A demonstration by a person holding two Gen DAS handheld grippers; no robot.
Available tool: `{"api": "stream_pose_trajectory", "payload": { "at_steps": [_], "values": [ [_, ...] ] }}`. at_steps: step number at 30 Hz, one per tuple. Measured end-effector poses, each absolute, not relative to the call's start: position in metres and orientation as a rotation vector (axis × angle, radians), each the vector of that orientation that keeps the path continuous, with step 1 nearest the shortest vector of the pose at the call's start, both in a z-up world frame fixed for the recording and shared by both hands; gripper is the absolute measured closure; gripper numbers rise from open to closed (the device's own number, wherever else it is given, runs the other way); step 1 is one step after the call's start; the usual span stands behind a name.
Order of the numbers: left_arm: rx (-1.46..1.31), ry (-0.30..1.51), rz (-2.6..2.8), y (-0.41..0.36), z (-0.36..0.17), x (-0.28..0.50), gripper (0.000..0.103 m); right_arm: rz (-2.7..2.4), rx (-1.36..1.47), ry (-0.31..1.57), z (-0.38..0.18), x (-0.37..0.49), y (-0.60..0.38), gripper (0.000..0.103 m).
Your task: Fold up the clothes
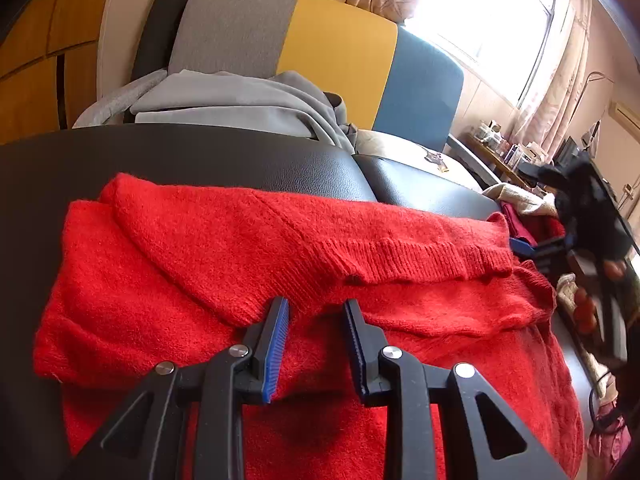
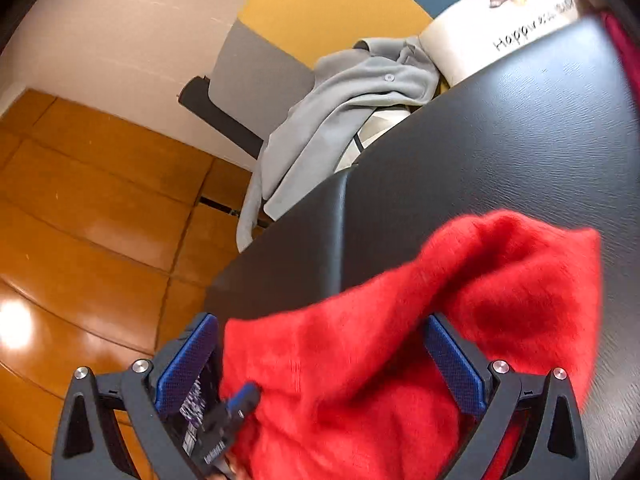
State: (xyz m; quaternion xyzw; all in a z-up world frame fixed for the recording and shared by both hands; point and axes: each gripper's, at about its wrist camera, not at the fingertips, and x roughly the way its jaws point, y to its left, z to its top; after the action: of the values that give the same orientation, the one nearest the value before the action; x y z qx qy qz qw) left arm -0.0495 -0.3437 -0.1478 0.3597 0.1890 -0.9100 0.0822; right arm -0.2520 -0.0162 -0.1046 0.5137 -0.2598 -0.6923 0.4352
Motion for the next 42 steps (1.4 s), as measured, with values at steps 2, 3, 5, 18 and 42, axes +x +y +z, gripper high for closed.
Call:
{"api": "stream_pose_trajectory", "payload": {
  "at_steps": [2,3,5,18,42],
  "values": [
    [1.072,0.566,-2.718,-0.343,-0.149,-0.051,0.076,-1.774,1.251,-0.668,-0.105,-0.261,-0.022,0.0],
    [1.072,0.571,-2.72,-0.345,-0.149,-0.051,0.076,-1.813,1.223,-0.681,-0.104,-0.265,-0.022,0.0],
    [1.068,0.585,-2.723,-0.346,-0.149,-0.05,0.076,-1.865,1.217,-0.756,-0.115,-0.274,-0.017,0.0],
    [1.052,0.637,-2.731,-0.35,-0.15,-0.047,0.076,-2.076,1.144,-0.269,-0.067,-0.23,-0.029,0.0],
    [1.103,0.556,-2.731,-0.356,-0.148,-0.078,0.075,-2.162,1.06,0.289,-0.118,-0.195,-0.07,0.0]
  ]
}}
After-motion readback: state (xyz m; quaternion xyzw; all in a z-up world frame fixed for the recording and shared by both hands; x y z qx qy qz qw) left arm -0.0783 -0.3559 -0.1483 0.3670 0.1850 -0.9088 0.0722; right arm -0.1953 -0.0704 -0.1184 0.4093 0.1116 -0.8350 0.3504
